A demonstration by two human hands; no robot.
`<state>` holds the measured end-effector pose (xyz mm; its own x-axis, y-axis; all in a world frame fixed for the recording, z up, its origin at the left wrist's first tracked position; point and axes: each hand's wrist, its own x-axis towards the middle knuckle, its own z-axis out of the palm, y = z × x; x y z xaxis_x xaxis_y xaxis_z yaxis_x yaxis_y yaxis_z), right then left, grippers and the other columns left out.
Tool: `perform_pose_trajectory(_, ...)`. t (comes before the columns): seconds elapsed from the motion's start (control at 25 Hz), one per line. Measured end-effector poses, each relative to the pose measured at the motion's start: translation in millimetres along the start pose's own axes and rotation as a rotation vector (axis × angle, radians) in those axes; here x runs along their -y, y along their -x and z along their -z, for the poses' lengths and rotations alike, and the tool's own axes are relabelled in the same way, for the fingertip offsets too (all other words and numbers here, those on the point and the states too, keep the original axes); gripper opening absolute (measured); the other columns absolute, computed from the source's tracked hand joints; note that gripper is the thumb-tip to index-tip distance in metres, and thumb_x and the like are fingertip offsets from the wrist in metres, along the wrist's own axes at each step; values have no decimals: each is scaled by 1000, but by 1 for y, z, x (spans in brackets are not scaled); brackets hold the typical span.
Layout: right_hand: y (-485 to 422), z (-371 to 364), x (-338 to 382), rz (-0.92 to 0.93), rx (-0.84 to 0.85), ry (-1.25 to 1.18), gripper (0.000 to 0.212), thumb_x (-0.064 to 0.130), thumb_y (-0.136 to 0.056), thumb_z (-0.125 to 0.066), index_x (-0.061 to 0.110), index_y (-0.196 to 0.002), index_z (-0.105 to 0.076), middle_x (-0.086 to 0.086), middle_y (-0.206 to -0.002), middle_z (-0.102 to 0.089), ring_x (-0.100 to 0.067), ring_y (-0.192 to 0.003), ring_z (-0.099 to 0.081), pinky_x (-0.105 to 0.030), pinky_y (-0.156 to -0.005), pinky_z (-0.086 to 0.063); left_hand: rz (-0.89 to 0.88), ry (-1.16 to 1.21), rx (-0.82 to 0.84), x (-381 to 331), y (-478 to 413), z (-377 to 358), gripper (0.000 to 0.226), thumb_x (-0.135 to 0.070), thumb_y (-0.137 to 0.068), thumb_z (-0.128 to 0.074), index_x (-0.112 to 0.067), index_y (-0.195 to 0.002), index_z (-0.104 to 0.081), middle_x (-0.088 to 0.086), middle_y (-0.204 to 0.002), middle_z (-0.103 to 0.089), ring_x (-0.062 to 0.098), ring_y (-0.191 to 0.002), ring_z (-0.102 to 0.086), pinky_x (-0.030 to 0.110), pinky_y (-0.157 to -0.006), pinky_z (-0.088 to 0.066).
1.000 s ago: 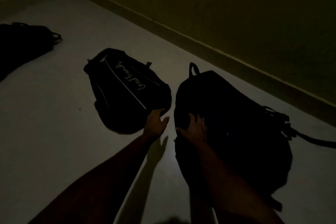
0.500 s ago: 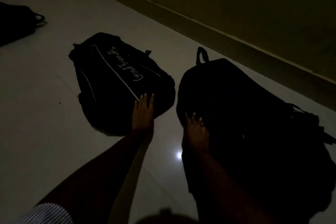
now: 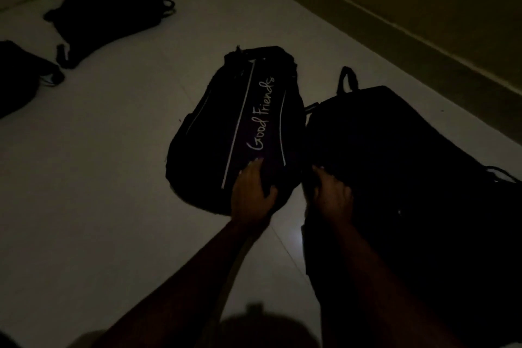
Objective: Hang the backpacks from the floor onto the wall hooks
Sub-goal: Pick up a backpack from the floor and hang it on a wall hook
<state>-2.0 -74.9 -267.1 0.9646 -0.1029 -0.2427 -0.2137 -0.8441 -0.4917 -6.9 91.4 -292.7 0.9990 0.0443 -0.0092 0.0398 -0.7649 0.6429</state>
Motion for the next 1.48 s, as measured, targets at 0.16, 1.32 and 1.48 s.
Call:
perform_pose_trajectory(0.16, 7, -9, 14, 50, -21, -54, 51, 10, -94, -43, 25, -142, -36, -3, -147, -43, -23, -130, -47, -32, -104, -38, 35, -491, 246, -24, -53, -28, 88, -55, -79, -42, -11, -147, -9, 16, -157, -10, 32, -146, -7, 55, -116, -1)
perform_pose_trajectory(1.32, 239, 298, 246, -3, 213, -516, 46, -8, -88, -47, 14, -128, -56, -5, -128, -59, -19, -123, -52, -18, -104, -36, 378, 568, 125, -240, 117, 436, 38, -8, -87, -53, -3, -125, -51, -21, -96, -67, -11, -85, -63, 11, -78, -49)
perform_pose_trajectory(1.48, 299, 383, 346, 67, 250, -570, 50, -9, -83, -44, 16, -124, -61, 0, -117, -66, -13, -108, -61, -20, -96, -45, 465, 620, 108, -288, 146, 579, 38, 2, -89, -50, -10, -125, -53, -3, -108, -64, -9, -81, -64, 10, -75, -49)
